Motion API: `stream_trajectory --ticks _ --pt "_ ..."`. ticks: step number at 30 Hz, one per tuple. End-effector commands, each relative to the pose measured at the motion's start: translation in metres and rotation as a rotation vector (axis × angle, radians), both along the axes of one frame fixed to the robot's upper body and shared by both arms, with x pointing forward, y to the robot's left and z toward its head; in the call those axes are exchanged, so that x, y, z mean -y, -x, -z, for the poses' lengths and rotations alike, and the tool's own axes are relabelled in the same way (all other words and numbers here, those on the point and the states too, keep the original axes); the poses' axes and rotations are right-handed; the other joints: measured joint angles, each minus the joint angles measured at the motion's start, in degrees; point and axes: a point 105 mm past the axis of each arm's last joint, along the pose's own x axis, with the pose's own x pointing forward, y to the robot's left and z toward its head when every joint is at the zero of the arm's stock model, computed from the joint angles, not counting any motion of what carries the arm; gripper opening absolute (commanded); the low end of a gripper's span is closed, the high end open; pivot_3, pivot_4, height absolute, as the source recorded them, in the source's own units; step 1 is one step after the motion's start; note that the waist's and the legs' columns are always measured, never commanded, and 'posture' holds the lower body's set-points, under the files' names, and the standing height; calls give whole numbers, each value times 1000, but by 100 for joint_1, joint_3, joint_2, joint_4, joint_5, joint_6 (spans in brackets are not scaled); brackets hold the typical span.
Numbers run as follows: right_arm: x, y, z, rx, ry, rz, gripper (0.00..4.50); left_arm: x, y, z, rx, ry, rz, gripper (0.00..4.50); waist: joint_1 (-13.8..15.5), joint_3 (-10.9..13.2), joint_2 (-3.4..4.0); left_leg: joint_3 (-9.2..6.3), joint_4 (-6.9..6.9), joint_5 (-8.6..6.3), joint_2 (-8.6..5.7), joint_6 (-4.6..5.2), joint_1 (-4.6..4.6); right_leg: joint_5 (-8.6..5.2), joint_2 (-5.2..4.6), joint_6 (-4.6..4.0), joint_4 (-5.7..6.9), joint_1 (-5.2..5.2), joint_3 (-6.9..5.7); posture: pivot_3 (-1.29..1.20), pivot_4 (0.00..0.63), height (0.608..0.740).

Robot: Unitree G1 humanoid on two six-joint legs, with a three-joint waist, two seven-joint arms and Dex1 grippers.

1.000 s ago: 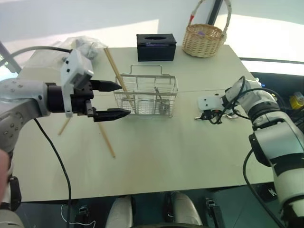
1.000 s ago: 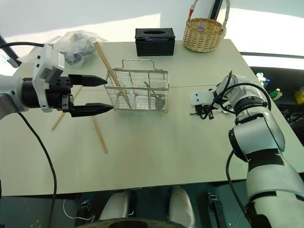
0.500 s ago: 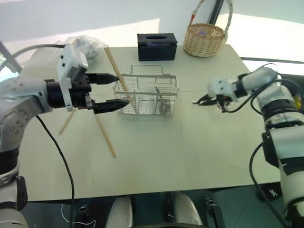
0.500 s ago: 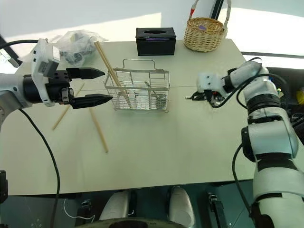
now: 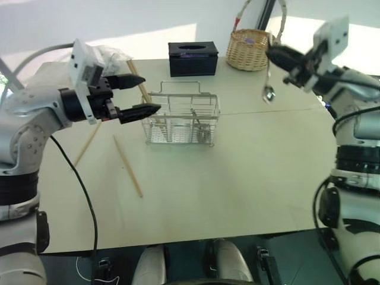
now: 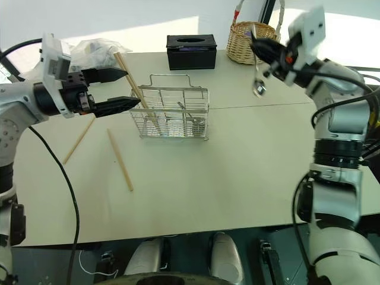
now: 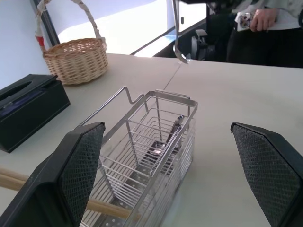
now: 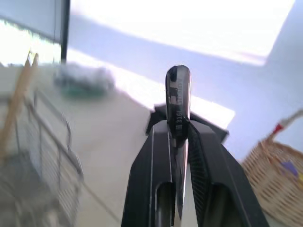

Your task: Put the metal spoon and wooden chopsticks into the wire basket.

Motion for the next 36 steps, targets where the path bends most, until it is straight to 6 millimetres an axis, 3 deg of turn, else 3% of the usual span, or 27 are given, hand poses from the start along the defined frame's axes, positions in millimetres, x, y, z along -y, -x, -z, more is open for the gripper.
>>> stream_trajectory --ticks 1,4,12,18,22,25,32,36 --pt "-25 19 -32 63 -96 -57 12 1 0 -10 56 -13 9 4500 22 0 -1 0 1 0 -1 0 -2 0 0 0 -1 0 0 0 150 712" --pt "-46 23 -34 29 -154 -118 12 1 -2 -10 60 -23 12 4500 39 -4 -7 -2 4 -1 -5 2 -12 0 -1 -1 -2 2 0 0 150 712" --pt "-79 20 -10 -44 -178 -182 12 0 1 -12 71 -29 9 4500 5 -7 -12 -6 -3 -4 -9 9 -15 1 -2 -1 -5 -1 1 0 150 712" --pt "-91 12 34 -143 -154 -183 12 -5 5 -17 85 -35 -12 4500 9 -8 -14 -8 -3 -4 -8 9 -12 1 -1 -1 -6 0 1 0 150 712" --pt "-87 6 43 -167 -158 -127 1864 -8 6 -19 88 -33 -26 4500 5 -6 -13 -8 -1 -4 -9 9 -15 1 -1 -1 -5 -1 1 0 150 712" --pt "-83 6 36 -142 -170 -107 3426 -11 6 -21 91 -30 -40 4500 1 -6 -12 -9 -3 -4 -8 9 -12 1 0 -1 -7 -2 1 0 150 712" --pt "-65 6 4 -76 -196 -101 3426 -14 3 -22 98 -11 -71 4500 8 -5 -12 -9 -2 -4 -8 9 -13 1 0 -1 -9 -2 1 0 150 712" --pt "-53 26 -28 1 -133 -214 3426 -24 -3 -27 105 17 -131 4500 14 -1 -7 -10 -4 -4 -9 9 -14 0 0 -1 -11 -2 1 0 150 712"
